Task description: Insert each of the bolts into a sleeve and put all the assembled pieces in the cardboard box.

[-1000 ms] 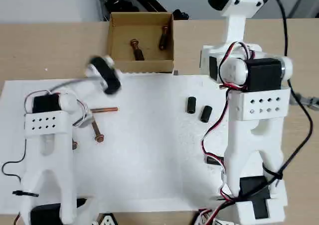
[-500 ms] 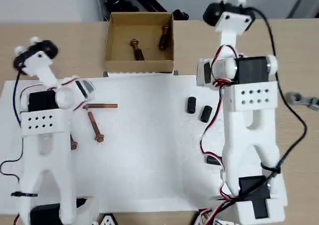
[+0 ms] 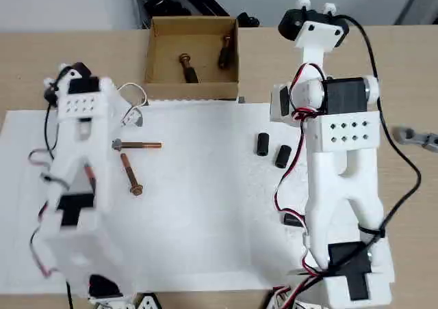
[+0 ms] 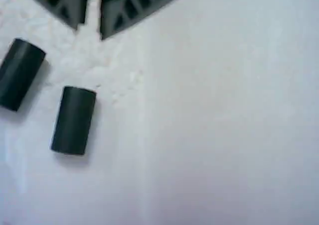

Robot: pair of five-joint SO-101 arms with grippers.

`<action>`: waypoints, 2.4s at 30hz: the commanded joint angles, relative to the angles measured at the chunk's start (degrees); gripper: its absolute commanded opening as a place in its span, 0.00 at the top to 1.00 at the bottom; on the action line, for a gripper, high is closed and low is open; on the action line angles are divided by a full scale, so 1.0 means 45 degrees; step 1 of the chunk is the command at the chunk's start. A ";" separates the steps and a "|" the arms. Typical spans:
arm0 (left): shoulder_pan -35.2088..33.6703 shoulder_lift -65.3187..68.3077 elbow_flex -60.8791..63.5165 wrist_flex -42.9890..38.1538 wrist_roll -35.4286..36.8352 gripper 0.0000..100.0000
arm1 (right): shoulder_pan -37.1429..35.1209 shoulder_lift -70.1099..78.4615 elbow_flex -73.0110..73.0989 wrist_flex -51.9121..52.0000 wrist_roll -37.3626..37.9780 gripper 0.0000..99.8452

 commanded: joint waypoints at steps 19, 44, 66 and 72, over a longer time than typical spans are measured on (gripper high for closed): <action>-0.0039 0.4239 -0.6359 0.2755 0.2012 0.79 | 0.0068 -0.0400 -0.0039 -0.0029 -0.0137 0.98; -0.0059 0.0684 -0.3683 0.2735 0.1973 0.79 | 0.0010 -0.0381 -0.0039 -0.0498 -0.0137 0.98; 0.0313 0.3263 -0.2315 0.1289 0.2266 0.80 | 0.0068 -0.0381 -0.0039 -0.0342 -0.0137 0.98; -0.0293 0.4317 -0.2549 0.1016 0.2208 0.86 | 0.0068 -0.0381 -0.0039 -0.0342 -0.0098 0.98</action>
